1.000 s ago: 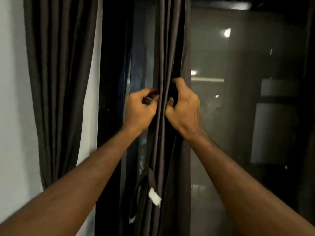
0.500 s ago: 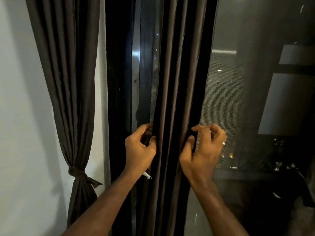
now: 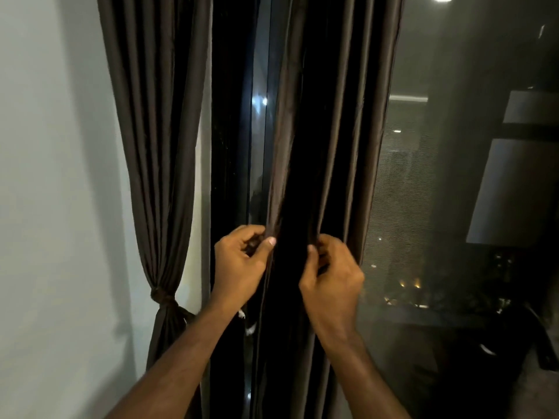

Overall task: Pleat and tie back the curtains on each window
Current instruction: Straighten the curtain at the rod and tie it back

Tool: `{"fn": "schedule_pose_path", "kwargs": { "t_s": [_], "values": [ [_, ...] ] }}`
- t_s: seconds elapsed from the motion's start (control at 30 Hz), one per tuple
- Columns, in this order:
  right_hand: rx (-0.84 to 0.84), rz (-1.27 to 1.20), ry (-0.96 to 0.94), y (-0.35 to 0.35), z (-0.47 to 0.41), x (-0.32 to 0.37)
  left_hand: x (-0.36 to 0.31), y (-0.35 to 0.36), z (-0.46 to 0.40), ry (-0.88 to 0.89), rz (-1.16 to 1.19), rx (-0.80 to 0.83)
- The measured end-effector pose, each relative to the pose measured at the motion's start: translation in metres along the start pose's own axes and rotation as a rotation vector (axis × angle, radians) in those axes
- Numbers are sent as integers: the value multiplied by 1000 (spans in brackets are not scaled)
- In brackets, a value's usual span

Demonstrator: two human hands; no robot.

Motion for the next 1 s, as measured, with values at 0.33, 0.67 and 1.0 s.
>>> {"fn": "schedule_pose_path", "kwargs": {
  "t_s": [0.33, 0.67, 1.0],
  "values": [
    [221, -60, -10, 5, 15, 26, -37, 4, 33, -11, -73, 61],
    [262, -183, -40, -13, 19, 48, -81, 0, 61, 98, -191, 13],
    [136, -249, 105, -32, 11, 31, -88, -22, 55, 161, -333, -83]
  ]
}}
Point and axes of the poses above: each hand's wrist, its own z-axis away from the middle knuckle, its own y-axis out of the palm, x = y × z, the point moved 8 cm from there along -z, towards the middle knuckle, and after that the axes turned 11 degrees about -y, right-handed, at the moved point
